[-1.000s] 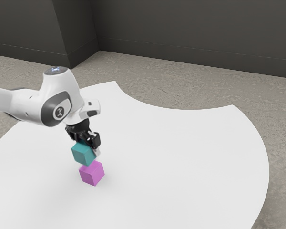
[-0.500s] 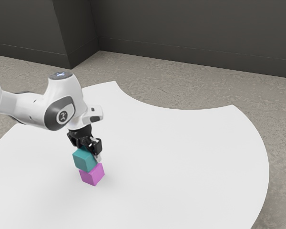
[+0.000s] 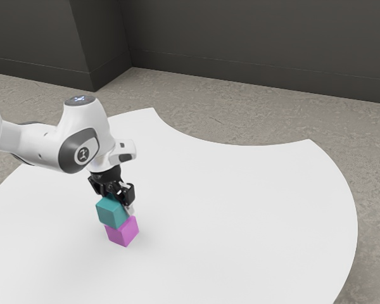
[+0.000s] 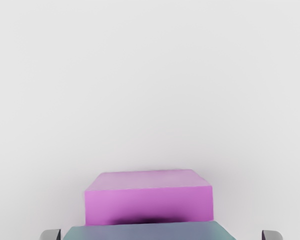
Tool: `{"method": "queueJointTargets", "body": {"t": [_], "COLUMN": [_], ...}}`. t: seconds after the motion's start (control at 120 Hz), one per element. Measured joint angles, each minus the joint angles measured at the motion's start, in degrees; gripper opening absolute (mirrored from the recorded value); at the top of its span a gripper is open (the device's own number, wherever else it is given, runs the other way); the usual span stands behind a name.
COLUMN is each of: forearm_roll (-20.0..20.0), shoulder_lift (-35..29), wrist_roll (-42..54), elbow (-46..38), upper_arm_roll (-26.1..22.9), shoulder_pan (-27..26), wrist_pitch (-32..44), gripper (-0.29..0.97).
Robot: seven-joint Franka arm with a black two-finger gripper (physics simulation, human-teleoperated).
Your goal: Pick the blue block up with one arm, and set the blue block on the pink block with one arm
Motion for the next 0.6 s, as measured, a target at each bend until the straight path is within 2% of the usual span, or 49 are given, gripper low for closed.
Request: {"method": "queueJointTargets", "body": {"t": [0.6], "forearm_roll": [0.32], "shoulder_lift": [0.46], "wrist_roll": [-0.61], "elbow": [0.44], "upper_arm_roll": [-0.02], "shoulder_pan": [0.11], "wrist_pitch": [0.08], "gripper": [0.32]}}
